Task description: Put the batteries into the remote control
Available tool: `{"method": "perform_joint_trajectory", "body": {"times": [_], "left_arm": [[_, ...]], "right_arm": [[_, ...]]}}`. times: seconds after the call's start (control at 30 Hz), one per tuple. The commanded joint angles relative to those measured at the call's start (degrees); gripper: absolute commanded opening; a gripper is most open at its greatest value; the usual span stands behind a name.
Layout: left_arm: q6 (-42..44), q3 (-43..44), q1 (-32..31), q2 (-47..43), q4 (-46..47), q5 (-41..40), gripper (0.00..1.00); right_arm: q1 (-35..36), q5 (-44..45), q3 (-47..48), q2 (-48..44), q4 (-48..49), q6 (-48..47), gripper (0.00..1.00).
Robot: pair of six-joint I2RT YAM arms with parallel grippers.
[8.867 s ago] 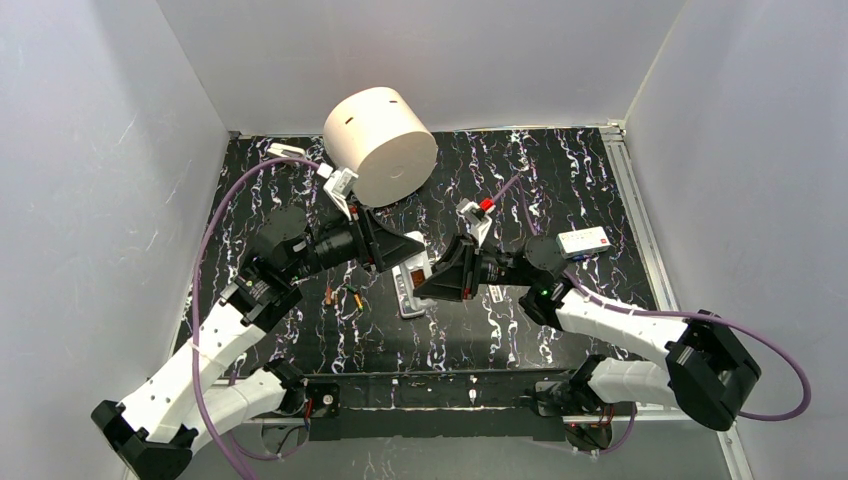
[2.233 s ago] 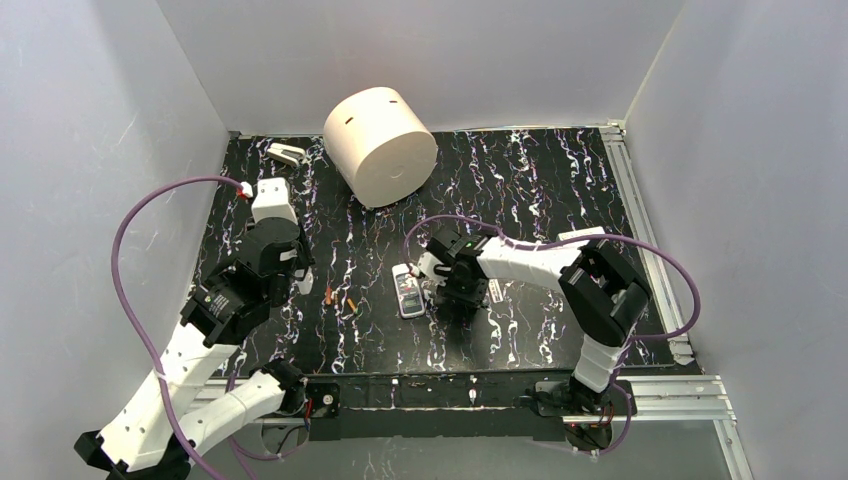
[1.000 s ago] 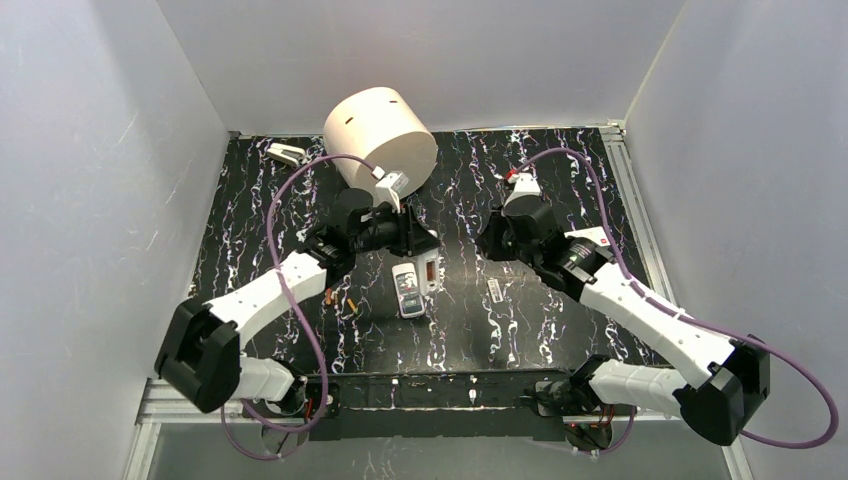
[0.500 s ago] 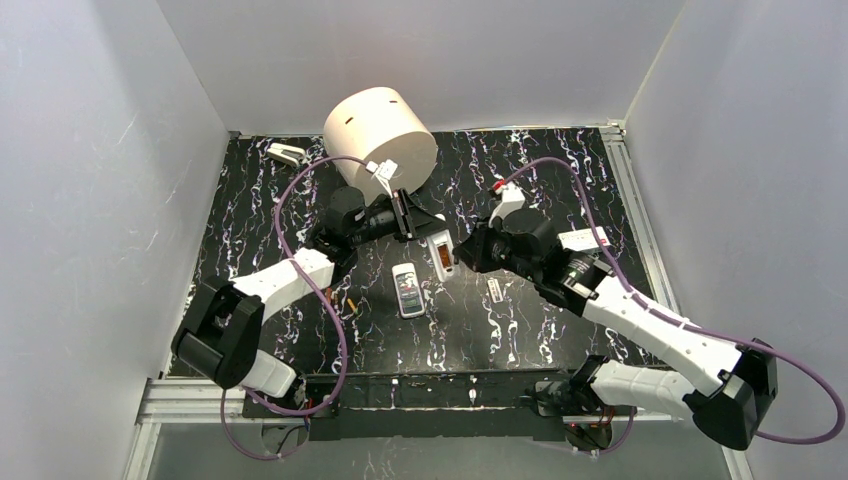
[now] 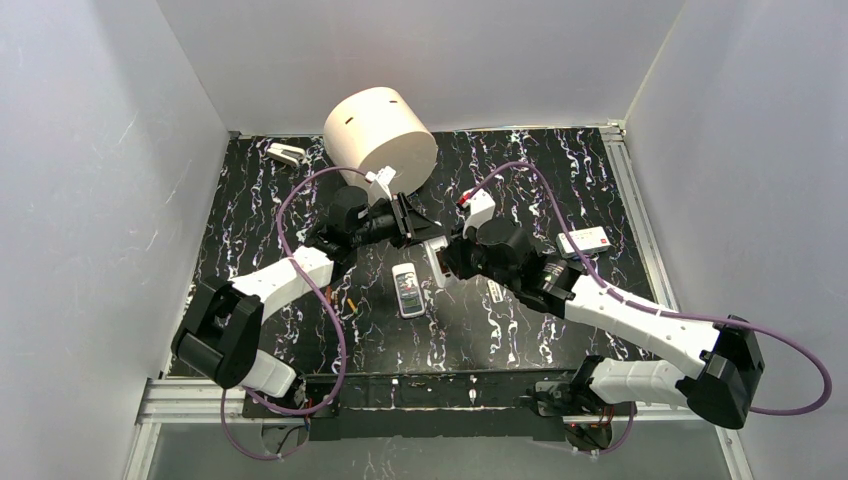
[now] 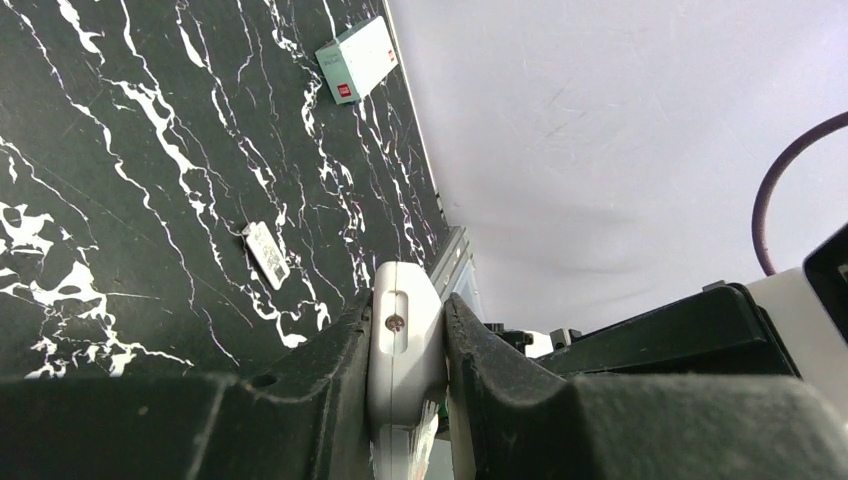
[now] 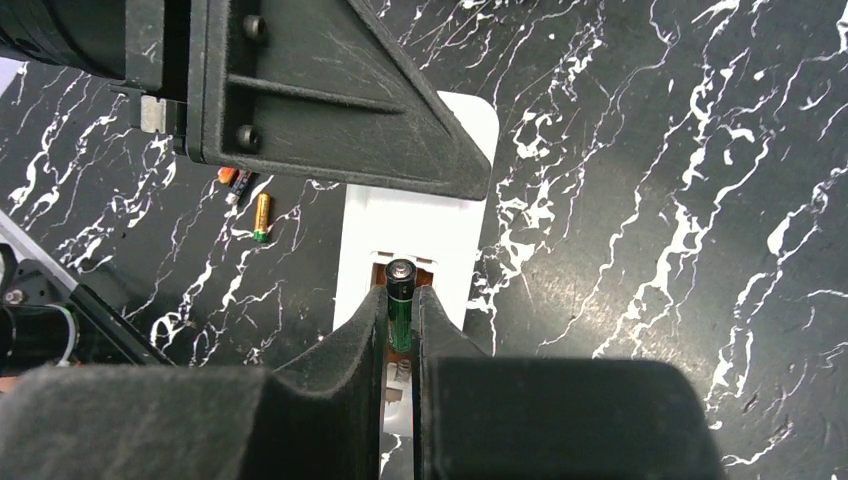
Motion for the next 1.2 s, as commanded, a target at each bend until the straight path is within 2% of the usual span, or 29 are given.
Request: {"method": "perform_joint_trajectory", "body": {"times": [0.0,0.2,0.4,0.67,1.17], "left_arm": [[-1.2,2.9,0.1,-1.1,-2.6,1.4,0.0],[-3.2,4.2,0.1,-0.6,-3.9,1.6,0.0],[-3.5,5.8,0.2,-0.9,-8.0,1.2,0.0],[-2.6,7.1,0.2,-0.7,-10.8,0.9,0.0],[-0.5,7.7,0.3,-1.0,-13.5,0.9,0.0]], "right_arm": [[0.5,2.4,0.8,-0.5,6.0,-5.0,0.01],[1.9,3.2,-1.9,-1.2,7.1,-9.4,0.02],[2.3,2.0,-4.4,-2.0,6.7,-11.7,0.07],[2.3,-0.4,-5.2,-2.3,5.5,-11.4,0.17],[2.3,3.2,-1.4,-0.5,3.9,-9.3,0.32]]}}
